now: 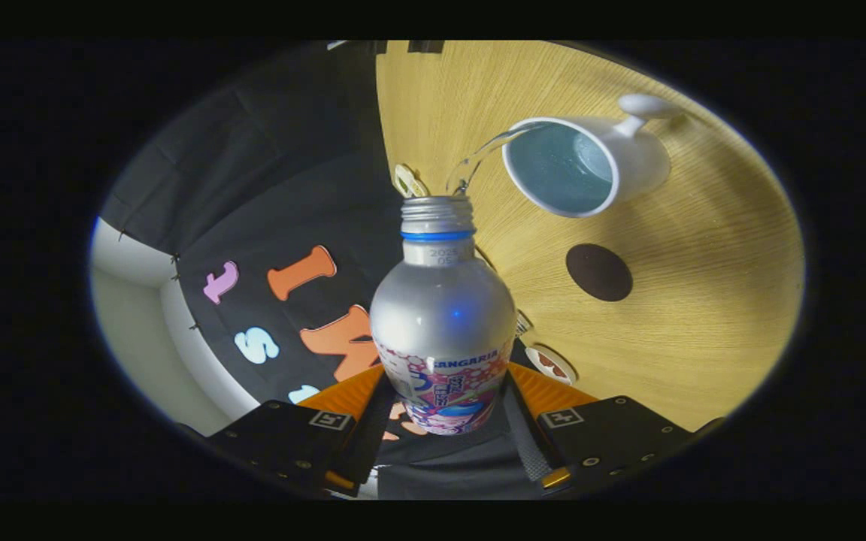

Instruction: Take the bottle from table, then pour the juice into the cup, finally place the bottle on the coaster

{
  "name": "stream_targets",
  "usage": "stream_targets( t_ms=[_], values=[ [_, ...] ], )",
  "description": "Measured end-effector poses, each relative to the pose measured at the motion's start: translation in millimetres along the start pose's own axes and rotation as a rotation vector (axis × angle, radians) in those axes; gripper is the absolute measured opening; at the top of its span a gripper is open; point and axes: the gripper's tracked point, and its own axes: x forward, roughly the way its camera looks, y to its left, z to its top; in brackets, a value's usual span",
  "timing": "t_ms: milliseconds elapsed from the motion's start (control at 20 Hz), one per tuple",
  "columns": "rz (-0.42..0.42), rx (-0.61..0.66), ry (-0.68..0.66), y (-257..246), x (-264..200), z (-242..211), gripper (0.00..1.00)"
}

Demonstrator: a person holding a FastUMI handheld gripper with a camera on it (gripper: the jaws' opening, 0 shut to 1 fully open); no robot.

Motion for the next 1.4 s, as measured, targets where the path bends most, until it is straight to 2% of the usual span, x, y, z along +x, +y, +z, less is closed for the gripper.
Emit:
stream_targets(
  t_ms=[1400],
  values=[
    [-0.01,0.113,0.02,-6,17,-11,0.76]
  ],
)
